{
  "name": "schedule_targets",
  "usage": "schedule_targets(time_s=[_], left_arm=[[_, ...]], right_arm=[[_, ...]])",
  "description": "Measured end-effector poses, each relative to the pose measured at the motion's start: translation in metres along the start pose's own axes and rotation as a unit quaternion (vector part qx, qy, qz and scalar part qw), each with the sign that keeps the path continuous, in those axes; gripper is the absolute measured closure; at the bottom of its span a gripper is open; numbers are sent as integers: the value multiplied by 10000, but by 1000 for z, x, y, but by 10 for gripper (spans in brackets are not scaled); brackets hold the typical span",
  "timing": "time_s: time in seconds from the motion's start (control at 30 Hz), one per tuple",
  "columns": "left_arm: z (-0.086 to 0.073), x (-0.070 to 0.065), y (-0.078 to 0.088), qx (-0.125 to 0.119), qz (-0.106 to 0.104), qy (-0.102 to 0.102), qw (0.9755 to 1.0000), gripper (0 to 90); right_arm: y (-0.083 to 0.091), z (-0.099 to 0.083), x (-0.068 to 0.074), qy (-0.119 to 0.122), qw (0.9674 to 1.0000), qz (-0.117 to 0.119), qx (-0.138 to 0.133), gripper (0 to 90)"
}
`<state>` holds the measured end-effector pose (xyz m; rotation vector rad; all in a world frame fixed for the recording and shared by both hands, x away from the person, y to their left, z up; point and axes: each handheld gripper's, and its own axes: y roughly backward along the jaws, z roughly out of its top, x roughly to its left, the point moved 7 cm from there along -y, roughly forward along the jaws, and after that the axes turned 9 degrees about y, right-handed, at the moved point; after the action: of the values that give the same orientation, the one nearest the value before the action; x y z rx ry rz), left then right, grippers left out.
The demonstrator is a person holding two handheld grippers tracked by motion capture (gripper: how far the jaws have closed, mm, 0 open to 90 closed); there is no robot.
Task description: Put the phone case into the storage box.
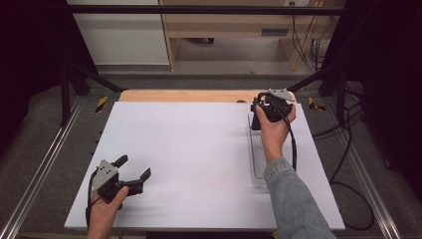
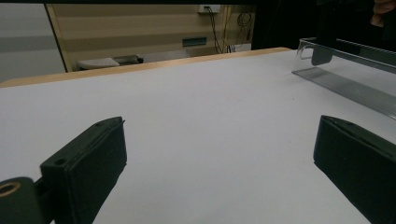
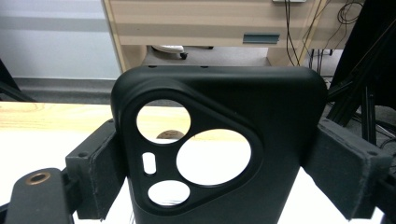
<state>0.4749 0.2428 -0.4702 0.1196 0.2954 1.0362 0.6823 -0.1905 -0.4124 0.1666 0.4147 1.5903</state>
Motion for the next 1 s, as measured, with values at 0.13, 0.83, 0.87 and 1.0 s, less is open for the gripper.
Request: schedule_targets(time_s=[0.13, 0.83, 0.87, 1.0], left_arm=[[0, 0, 0, 5, -6, 4, 10000, 26], [-1, -3, -2, 60, -83, -33, 9999, 30], [-1, -4, -2, 63, -85, -32, 9999, 30], [-1, -4, -2, 67, -89, -40, 9999, 30]], right_arm=[[-4, -1, 0, -25, 10000, -51, 27, 137], [-11, -8, 3, 58, 9998, -20, 215, 138], [-11, -9, 4, 59, 9997, -3, 229, 138], [-12, -10, 5, 57, 9997, 22, 247, 138]])
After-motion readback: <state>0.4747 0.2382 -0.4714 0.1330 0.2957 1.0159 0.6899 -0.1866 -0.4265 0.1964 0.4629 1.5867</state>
